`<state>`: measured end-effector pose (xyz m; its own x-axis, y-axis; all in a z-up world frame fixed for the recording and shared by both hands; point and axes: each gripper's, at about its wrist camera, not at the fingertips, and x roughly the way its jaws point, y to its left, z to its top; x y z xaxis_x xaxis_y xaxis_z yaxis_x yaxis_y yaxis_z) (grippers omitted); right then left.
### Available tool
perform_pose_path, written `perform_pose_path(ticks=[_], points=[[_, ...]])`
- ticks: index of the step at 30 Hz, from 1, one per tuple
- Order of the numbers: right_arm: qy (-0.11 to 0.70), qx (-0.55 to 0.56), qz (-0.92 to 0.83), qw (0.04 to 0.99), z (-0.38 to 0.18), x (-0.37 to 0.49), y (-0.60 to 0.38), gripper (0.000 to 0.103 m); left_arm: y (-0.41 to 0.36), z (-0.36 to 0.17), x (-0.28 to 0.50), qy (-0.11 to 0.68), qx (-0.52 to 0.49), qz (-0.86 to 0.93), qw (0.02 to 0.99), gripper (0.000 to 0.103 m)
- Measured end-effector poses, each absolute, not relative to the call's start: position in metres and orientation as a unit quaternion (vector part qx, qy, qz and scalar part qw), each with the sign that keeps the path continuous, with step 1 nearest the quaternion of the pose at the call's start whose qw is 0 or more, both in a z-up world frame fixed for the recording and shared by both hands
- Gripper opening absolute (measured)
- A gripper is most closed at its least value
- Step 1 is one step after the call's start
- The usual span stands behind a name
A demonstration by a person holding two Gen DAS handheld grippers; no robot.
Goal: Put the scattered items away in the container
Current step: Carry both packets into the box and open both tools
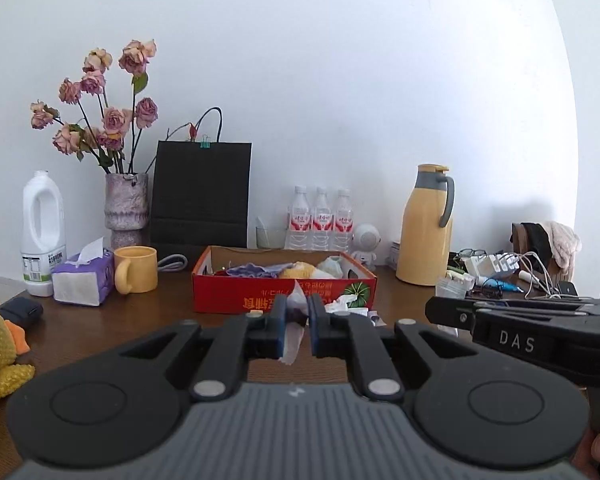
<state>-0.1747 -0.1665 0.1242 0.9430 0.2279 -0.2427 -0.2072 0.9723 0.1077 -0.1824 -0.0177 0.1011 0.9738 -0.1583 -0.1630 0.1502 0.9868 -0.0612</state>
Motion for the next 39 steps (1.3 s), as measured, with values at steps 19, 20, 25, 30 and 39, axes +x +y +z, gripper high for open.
perform_pose_path(ticks=[19, 20, 25, 30, 39], points=[[0.142, 0.046, 0.115, 0.982, 0.14, -0.081, -0.155, 0.01, -0.005, 0.119, -0.084, 0.109, -0.039, -0.051, 0.992, 0.012], [0.141, 0.049, 0.114, 0.982, 0.142, -0.065, -0.158, 0.01, -0.004, 0.122, -0.069, 0.108, -0.039, -0.051, 0.992, 0.012], [0.148, 0.055, 0.108, 0.982, 0.149, 0.016, -0.17, 0.01, -0.006, 0.133, 0.011, 0.113, -0.034, -0.062, 0.991, 0.012], [0.163, 0.048, 0.1, 0.98, 0.159, 0.109, -0.181, 0.01, -0.006, 0.142, 0.103, 0.145, -0.045, -0.079, 0.985, 0.012], [0.23, 0.008, 0.079, 0.97, 0.183, 0.239, -0.188, 0.01, -0.004, 0.147, 0.255, 0.247, -0.041, -0.057, 0.967, 0.012]])
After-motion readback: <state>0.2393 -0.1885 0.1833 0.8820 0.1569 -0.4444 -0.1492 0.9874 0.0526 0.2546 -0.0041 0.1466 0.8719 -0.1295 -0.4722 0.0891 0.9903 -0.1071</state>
